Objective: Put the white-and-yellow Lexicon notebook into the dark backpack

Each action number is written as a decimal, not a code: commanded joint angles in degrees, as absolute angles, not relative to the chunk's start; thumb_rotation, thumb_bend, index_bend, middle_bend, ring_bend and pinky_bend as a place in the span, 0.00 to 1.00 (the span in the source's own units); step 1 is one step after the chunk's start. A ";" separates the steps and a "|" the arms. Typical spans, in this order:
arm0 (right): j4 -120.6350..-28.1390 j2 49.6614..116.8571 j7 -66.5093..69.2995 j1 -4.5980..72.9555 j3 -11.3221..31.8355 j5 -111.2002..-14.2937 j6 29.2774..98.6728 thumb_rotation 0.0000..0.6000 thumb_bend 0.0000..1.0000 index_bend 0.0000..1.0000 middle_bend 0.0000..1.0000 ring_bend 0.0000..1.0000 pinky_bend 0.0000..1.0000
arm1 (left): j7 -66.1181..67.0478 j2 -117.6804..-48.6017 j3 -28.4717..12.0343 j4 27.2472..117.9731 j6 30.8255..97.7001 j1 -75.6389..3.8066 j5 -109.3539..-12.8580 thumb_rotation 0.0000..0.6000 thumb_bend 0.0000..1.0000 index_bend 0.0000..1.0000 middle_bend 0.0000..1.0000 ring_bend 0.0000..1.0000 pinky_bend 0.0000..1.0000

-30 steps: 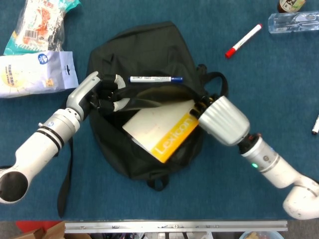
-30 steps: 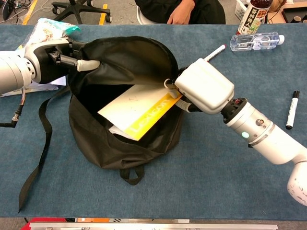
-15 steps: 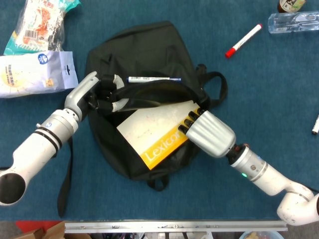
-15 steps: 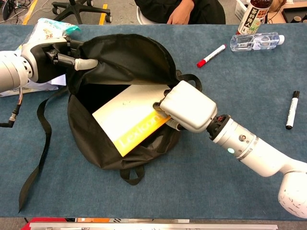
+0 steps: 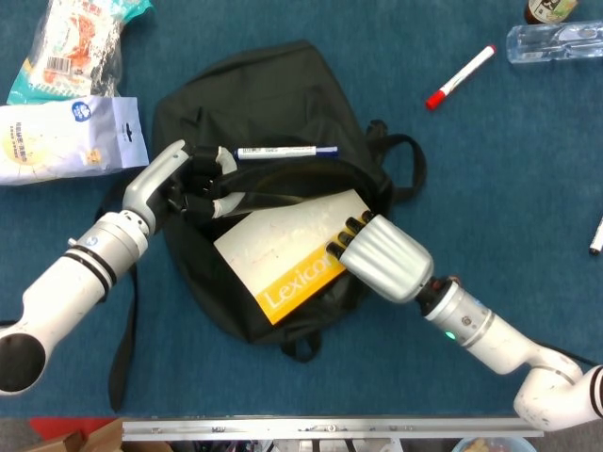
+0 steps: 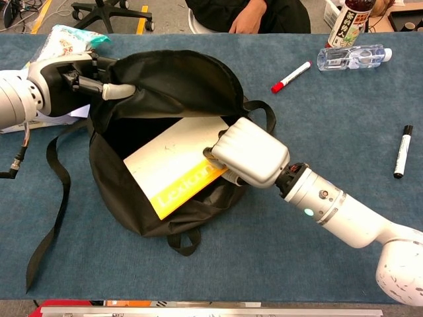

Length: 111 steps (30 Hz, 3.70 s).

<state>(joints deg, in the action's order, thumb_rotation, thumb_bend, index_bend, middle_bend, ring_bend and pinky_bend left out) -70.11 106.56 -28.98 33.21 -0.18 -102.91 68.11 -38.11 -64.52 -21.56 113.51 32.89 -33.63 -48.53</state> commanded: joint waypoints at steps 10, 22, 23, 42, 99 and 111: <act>-65.41 107.63 -30.86 33.76 3.61 -98.66 67.98 1.00 0.48 0.81 0.73 0.64 0.79 | -39.03 -63.98 -21.52 113.61 32.17 -33.37 -49.09 1.00 0.39 0.67 0.73 0.67 0.60; -63.94 112.06 -31.89 35.61 4.75 -96.92 67.04 1.00 0.48 0.80 0.73 0.64 0.79 | -39.13 -63.45 -21.33 114.13 32.15 -33.40 -49.14 1.00 0.39 0.67 0.73 0.66 0.60; -63.91 112.30 -32.09 35.76 4.76 -96.83 66.89 1.00 0.48 0.81 0.73 0.64 0.79 | -39.10 -63.43 -21.30 114.17 32.17 -33.43 -49.11 1.00 0.39 0.67 0.73 0.66 0.60; -63.56 112.62 -33.39 37.62 6.16 -92.42 63.33 1.00 0.38 0.69 0.65 0.56 0.75 | -38.43 -63.18 -20.37 114.12 32.50 -33.80 -48.38 1.00 0.39 0.66 0.72 0.66 0.60; -91.72 66.03 -12.73 20.23 -1.34 -92.64 81.48 1.00 0.00 0.44 0.57 0.45 0.63 | -14.93 -57.16 -6.65 109.19 45.37 -28.68 -79.50 1.00 0.37 0.10 0.18 0.14 0.23; -91.80 61.77 -9.01 15.87 -0.06 -86.78 82.09 1.00 0.20 0.62 0.68 0.57 0.69 | -6.21 -61.95 -5.71 97.74 66.33 -19.69 -80.26 1.00 0.37 0.13 0.18 0.15 0.23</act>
